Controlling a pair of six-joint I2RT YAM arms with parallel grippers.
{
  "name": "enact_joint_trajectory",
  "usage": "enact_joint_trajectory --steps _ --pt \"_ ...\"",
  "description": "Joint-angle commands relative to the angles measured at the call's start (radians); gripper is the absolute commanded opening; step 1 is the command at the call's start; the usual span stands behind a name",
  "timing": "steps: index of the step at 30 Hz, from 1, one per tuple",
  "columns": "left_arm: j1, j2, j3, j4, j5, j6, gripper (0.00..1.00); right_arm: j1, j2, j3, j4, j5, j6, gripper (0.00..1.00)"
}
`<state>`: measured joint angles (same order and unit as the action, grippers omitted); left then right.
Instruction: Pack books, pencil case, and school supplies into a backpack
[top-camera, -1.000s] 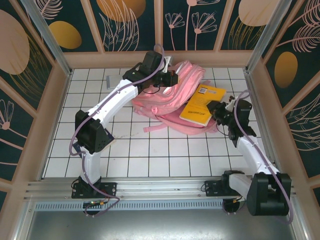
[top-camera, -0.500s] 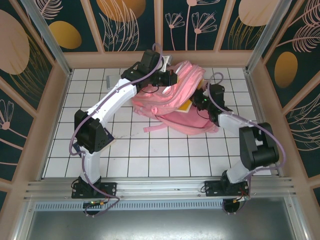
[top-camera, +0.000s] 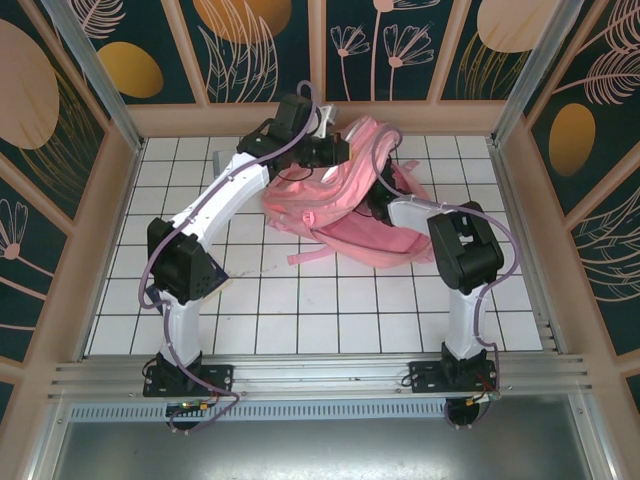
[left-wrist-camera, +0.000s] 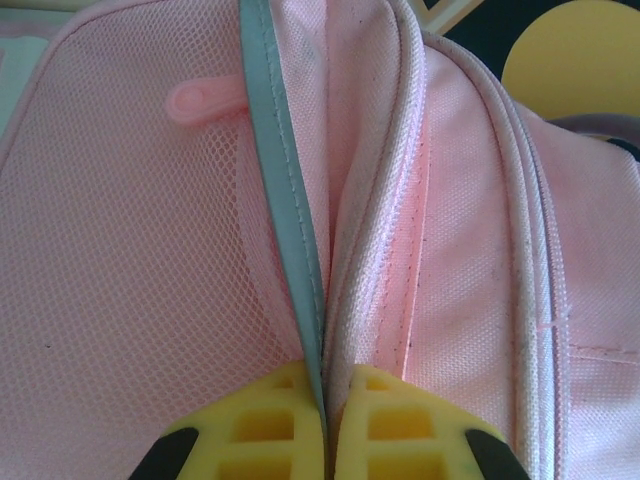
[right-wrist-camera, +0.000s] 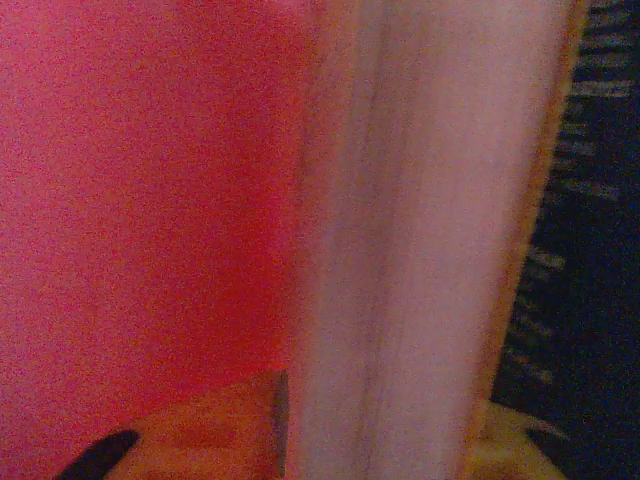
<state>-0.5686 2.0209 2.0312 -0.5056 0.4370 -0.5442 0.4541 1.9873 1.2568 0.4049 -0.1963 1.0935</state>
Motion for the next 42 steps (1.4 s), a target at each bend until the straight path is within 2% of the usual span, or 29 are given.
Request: enact_joint_trajectory --steps 1,6,10,14,17,20,22,25,29,32,36,38,39,42 --pt "0.016 -0.037 0.021 0.134 0.068 -0.024 0.0 0.006 -0.076 -0.006 -0.008 0.081 -0.046 0.46" --pt "0.041 -0.06 -0.021 0.173 0.074 -0.053 0.0 -0.037 -0.227 -0.117 0.004 0.092 -0.074 0.63" --pt "0.05 -0.073 -0.033 0.186 0.069 -0.057 0.0 -0.073 -0.346 -0.199 -0.016 0.106 -0.093 0.69" --pt "0.051 -0.081 -0.051 0.187 0.057 -0.057 0.0 -0.121 -0.443 -0.28 -0.068 0.115 -0.083 0.7" --pt "0.05 -0.083 -0.07 0.188 0.06 -0.057 0.0 -0.146 -0.534 -0.334 -0.173 0.204 -0.071 0.69" --pt "0.05 -0.08 -0.097 0.195 0.08 -0.066 0.0 -0.14 -0.642 -0.365 -0.268 0.371 -0.12 0.69" --pt "0.049 -0.076 -0.113 0.198 0.11 -0.077 0.26 -0.133 -0.706 -0.352 -0.357 0.495 -0.153 0.67" --pt "0.032 -0.084 -0.126 0.164 0.108 -0.054 0.51 -0.133 -0.768 -0.324 -0.467 0.651 -0.176 0.66" --pt "0.03 -0.138 -0.196 0.159 0.085 -0.045 0.54 -0.149 -0.794 -0.281 -0.542 0.716 -0.214 0.66" --pt "0.032 -0.225 -0.28 0.164 0.029 -0.035 0.57 -0.123 -0.805 -0.28 -0.515 0.695 -0.275 0.66" --pt "0.078 -0.397 -0.453 0.126 -0.149 -0.079 0.6 -0.022 -0.772 -0.262 -0.417 0.577 -0.451 0.65" --pt "0.147 -0.51 -0.597 0.127 -0.219 -0.139 0.63 0.038 -0.736 -0.256 -0.354 0.469 -0.538 0.65" --pt "0.201 -0.578 -0.687 0.132 -0.241 -0.179 0.66 0.078 -0.696 -0.242 -0.325 0.374 -0.568 0.65" --pt "0.381 -0.793 -0.957 0.112 -0.321 -0.302 0.81 0.173 -0.551 -0.164 -0.324 0.193 -0.599 0.64"
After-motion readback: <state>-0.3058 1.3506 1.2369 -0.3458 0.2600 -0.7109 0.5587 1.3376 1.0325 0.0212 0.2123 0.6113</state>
